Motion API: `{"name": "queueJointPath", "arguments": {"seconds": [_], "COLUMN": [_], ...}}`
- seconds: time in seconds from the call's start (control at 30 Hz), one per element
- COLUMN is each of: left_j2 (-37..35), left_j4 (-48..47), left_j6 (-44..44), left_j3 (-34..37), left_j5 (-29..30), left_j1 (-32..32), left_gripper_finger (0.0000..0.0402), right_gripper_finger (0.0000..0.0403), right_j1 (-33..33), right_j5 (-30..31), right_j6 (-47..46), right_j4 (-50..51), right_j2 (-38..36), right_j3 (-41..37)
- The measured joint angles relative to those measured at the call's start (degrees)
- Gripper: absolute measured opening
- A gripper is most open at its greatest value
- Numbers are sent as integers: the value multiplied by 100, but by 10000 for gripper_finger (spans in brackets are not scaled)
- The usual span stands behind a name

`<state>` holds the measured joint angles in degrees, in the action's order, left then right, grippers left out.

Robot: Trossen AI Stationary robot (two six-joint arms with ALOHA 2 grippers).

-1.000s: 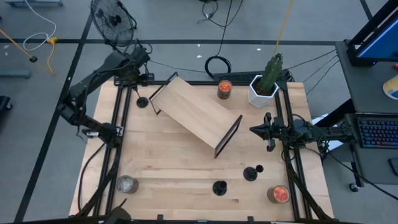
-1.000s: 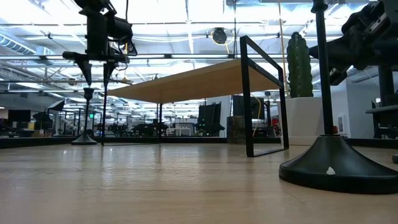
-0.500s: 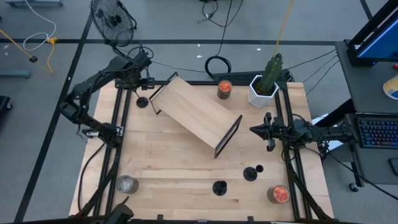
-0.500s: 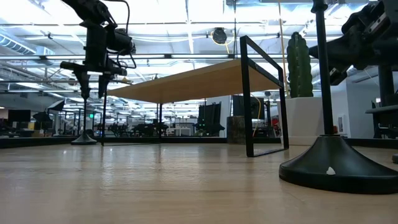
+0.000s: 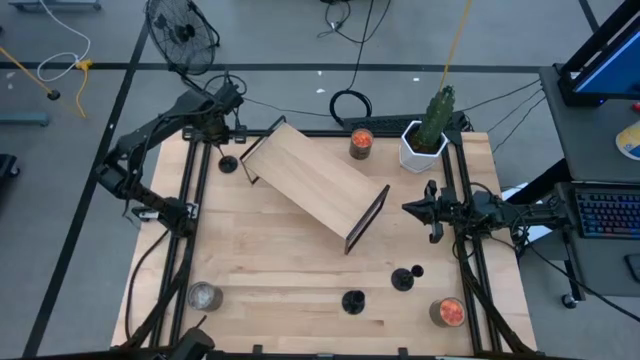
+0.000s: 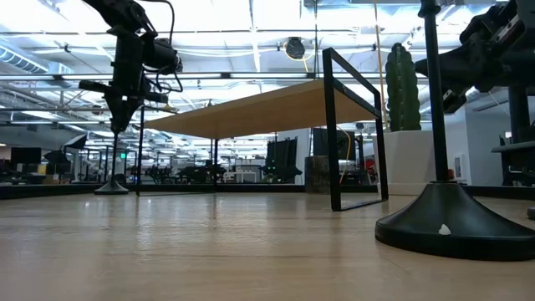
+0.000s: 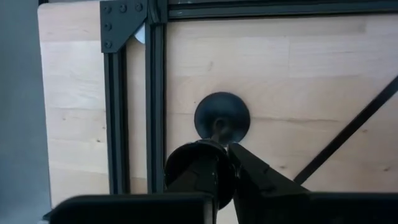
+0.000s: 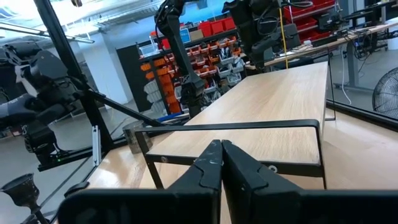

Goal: Pick & Place candle stick holders
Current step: Put the top black candle holder on the shelf

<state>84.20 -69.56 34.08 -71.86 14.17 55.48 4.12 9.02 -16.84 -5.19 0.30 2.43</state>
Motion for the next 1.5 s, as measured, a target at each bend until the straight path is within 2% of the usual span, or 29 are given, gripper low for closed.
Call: {"name": "queueJointPath", "arguments": {"seconds": [0.23,0.5,0.67,1.03,1.2,1.37,1.5], "left_j2": [-83,-522,-769,-1034,-1036,-1036,-990], "left_j4": [-298,-913,-1359,-1423,-1423,-1366,-1209], "left_j6": [-148,-107,72,182,211,234,265], "left_j3": [-125,-565,-1012,-2500,-3163,-3571,-3672], "left_j5": [-155,-307,107,151,349,322,108], "left_j1": [-17,-137,-288,-798,-1077,-1357,-1689], "left_gripper_finger": [17,14,14,13,13,13,13], "right_gripper_finger": [0,0,0,0,0,0,0], "right_j1": [0,0,0,0,0,0,-2], "right_j5": [-2,-4,-4,-4,-5,24,174], "right_j6": [0,0,0,0,-139,-798,-789], "right_j4": [-11,-13,-15,-60,-229,-732,-1055], "right_j2": [0,0,-2,-2,0,0,0], "right_j3": [0,0,-1,-1,0,-1,-1]}}
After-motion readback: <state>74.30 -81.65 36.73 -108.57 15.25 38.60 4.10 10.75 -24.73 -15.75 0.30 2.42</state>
